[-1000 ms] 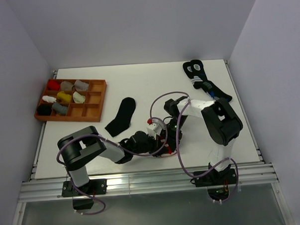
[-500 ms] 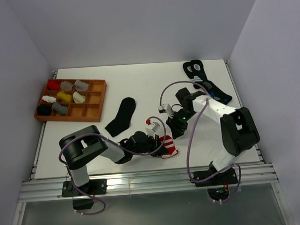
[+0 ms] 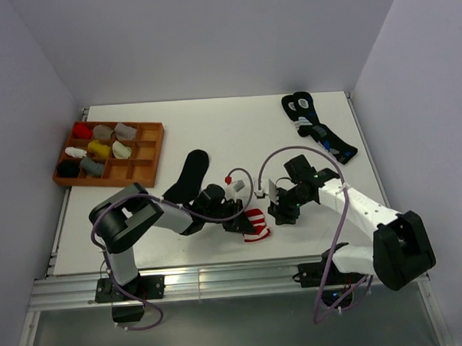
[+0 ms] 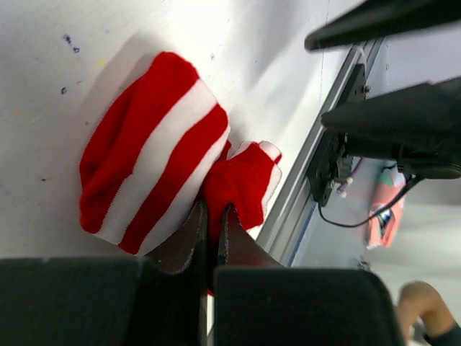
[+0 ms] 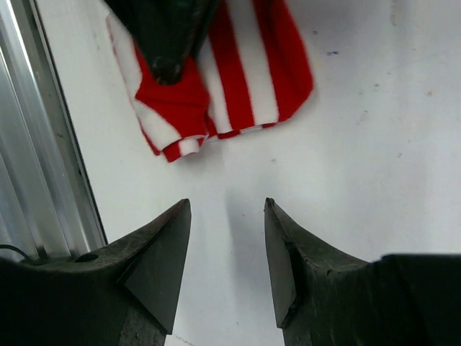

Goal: Roll the socks
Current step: Roll the sock at the center of the board.

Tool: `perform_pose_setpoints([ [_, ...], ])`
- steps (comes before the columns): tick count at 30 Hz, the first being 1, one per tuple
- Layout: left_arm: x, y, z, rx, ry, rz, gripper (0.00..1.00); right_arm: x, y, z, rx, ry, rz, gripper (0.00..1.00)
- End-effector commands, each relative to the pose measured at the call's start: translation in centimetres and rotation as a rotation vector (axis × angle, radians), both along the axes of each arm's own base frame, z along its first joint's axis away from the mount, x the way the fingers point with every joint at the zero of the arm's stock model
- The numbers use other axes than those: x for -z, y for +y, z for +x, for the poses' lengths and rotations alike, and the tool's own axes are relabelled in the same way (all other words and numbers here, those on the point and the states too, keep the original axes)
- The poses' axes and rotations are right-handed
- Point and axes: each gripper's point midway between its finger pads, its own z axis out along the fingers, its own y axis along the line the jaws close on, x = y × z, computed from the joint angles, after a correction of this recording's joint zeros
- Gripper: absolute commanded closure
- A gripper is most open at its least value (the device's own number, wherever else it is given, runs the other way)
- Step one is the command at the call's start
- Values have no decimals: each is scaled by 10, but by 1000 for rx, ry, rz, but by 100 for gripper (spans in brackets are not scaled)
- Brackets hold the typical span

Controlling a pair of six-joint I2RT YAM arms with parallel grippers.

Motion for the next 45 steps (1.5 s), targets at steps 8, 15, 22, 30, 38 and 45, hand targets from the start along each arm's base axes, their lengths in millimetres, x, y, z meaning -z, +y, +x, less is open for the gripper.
perform_pose_setpoints([
  [8,72,61,-31,42,295,331,100,3,33,-25,-214,-154,70,44],
  [15,71,57,-26,47,322,335,100,10,51,-38,-281,-196,72,43],
  [22,71,56,-22,49,329,340,100,17,56,-40,-295,-227,46,43],
  [30,68,54,-20,46,331,323,100,29,62,-41,-300,-192,24,46],
  [38,65,50,-20,47,330,298,100,38,63,-36,-273,-187,-3,51],
  [45,59,53,-22,21,328,268,100,50,59,-35,-244,-138,-56,65],
])
